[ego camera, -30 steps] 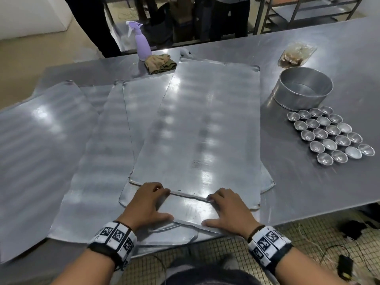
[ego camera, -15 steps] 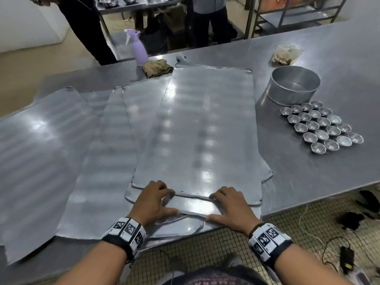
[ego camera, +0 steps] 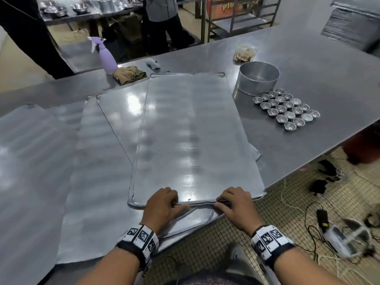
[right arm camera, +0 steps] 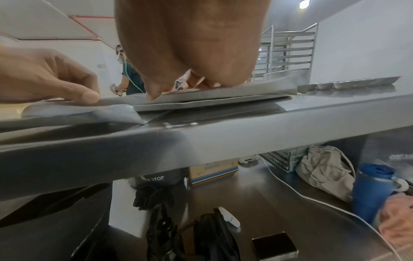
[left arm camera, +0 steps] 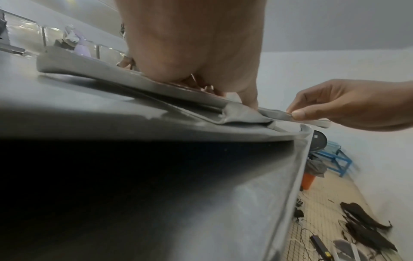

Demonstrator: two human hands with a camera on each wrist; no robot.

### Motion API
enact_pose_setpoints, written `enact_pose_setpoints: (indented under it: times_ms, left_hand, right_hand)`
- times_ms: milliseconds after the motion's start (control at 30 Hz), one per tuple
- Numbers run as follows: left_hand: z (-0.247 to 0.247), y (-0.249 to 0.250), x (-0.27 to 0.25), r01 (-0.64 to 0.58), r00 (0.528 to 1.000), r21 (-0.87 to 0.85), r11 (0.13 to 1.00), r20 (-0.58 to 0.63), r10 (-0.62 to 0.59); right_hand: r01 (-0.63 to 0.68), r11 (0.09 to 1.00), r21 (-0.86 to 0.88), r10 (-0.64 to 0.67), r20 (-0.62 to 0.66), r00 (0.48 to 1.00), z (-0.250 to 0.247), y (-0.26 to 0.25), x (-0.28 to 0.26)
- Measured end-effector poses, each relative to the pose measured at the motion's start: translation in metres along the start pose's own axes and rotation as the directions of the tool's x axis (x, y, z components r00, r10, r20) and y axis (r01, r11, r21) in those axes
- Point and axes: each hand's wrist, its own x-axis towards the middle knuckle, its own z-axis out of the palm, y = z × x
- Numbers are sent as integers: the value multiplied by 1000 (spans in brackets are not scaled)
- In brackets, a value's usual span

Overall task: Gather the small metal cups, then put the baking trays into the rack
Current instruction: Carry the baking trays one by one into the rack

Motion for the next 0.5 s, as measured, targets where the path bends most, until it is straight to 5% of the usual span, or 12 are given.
enact_pose_setpoints:
  times_ms: [100, 167, 233, 300, 400, 500]
  left_hand:
    - [-4, -6, -5, 59, 997, -122, 991, -41, -65]
    - [-11, -18, -9, 141, 978, -56, 988, -146, -148]
    - [-24, -36, -10, 282, 919, -58, 958, -269, -287]
    - [-37, -55, -8, 446, 841, -178, 877, -254, -479]
    - [-47, -75, -3, 530, 812, -246, 812, -131, -569]
    - [-49, -76, 2, 548, 813, -247, 799, -66, -578]
  right_hand:
    - [-74, 997, 39, 75, -50, 996, 0, 0, -2]
    - [-202, 976, 81, 213, -160, 964, -5, 6, 0]
    - [-365, 915, 172, 401, -282, 872, -16, 17, 2]
    - [-495, 842, 216, 540, -318, 779, -29, 27, 3]
    - [-626, 713, 315, 690, -158, 707, -41, 33, 8]
    - [-642, 666, 379, 711, -64, 700, -39, 28, 16]
